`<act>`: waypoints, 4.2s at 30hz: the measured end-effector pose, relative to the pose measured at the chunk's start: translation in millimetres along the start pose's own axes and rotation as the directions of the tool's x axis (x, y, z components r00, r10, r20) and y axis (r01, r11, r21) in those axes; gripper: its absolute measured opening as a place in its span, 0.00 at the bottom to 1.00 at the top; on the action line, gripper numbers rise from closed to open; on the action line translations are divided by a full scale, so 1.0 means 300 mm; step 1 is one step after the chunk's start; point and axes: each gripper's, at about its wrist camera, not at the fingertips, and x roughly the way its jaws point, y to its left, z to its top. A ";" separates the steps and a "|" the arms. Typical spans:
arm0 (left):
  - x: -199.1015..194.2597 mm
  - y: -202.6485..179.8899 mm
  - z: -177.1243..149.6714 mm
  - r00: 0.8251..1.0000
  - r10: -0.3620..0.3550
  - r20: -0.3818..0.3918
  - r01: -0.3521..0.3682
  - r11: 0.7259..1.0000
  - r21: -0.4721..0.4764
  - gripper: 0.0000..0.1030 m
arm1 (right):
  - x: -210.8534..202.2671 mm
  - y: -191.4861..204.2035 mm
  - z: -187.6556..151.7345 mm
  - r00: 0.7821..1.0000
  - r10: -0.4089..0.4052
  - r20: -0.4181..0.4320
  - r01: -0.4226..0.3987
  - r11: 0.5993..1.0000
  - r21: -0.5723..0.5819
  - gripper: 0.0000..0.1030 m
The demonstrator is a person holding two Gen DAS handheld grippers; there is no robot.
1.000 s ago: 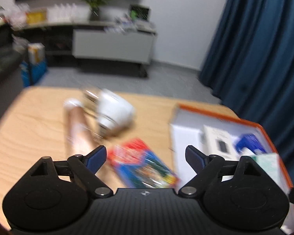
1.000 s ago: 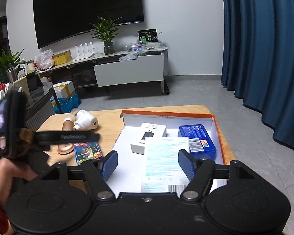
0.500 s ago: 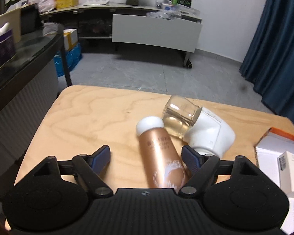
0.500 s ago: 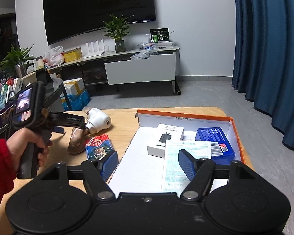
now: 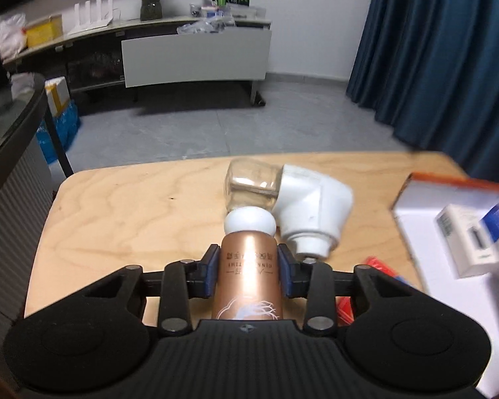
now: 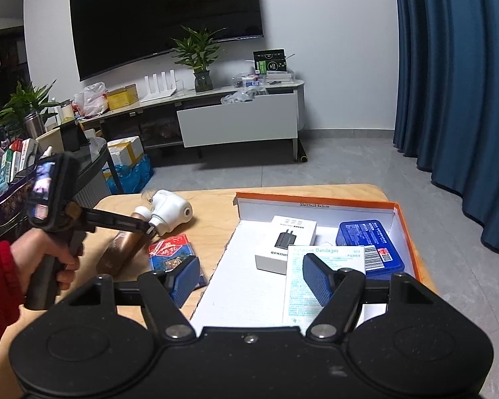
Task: Organize rigid objects
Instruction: 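Grasp the bronze cosmetic tube with the left gripper while the right moves toward the white diffuser, then lift the tube with the left gripper while the right grasps the white glass-bulb diffuser, then carry the bronze tube and white diffuser over the tray and hold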
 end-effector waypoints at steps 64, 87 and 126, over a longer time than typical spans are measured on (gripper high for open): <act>-0.494 -0.025 -0.199 0.954 -0.168 0.248 0.197 0.976 -0.097 0.34 | 0.471 0.306 0.281 0.970 0.164 -0.179 -0.176 0.983 -0.052 0.77; -0.610 -0.518 -0.193 0.884 -0.391 0.257 0.380 0.920 0.094 0.34 | -0.387 -0.111 -0.026 0.980 -0.186 0.074 0.177 0.977 0.119 0.77; -0.674 -0.618 -0.249 0.910 -0.317 0.266 0.290 0.947 0.136 0.34 | -0.447 -0.122 -0.120 0.980 -0.166 0.109 0.149 0.978 0.149 0.77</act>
